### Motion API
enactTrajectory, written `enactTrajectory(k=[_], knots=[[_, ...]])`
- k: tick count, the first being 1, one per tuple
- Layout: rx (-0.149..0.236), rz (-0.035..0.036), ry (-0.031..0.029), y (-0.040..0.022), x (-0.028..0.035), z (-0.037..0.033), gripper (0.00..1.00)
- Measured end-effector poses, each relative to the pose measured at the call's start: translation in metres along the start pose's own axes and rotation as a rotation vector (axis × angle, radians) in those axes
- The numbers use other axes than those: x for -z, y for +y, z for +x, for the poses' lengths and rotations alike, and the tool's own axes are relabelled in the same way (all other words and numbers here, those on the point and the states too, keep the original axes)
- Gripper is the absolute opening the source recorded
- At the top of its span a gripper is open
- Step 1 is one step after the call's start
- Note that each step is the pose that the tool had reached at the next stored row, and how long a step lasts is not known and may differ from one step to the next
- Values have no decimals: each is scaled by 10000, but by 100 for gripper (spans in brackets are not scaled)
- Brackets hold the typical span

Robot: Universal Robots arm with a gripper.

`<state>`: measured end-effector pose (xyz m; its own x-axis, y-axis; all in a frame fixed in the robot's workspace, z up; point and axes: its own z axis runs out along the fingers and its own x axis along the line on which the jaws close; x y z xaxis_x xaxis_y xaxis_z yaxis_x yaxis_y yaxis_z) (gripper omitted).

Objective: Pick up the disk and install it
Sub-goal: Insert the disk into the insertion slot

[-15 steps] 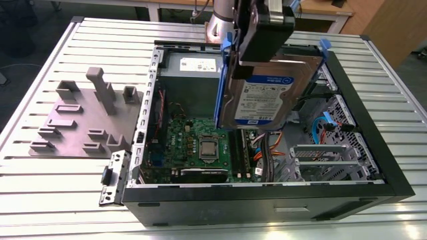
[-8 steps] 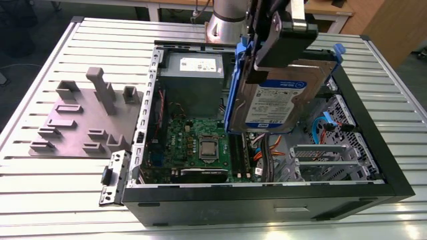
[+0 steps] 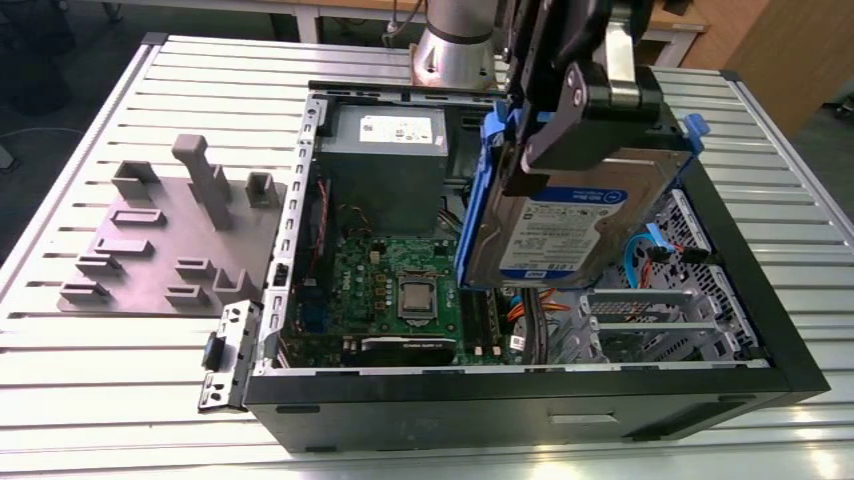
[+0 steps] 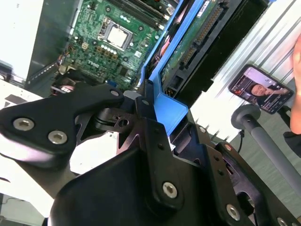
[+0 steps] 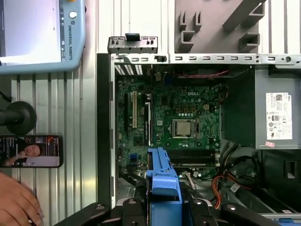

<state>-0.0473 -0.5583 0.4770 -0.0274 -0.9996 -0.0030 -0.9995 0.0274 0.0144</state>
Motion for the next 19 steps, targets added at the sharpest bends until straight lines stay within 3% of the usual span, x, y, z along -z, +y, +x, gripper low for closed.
enactTrajectory(k=[10, 19], knots=[[0, 1, 42, -204, -54, 37, 36], [-1, 2, 42, -210, -60, 37, 36]])
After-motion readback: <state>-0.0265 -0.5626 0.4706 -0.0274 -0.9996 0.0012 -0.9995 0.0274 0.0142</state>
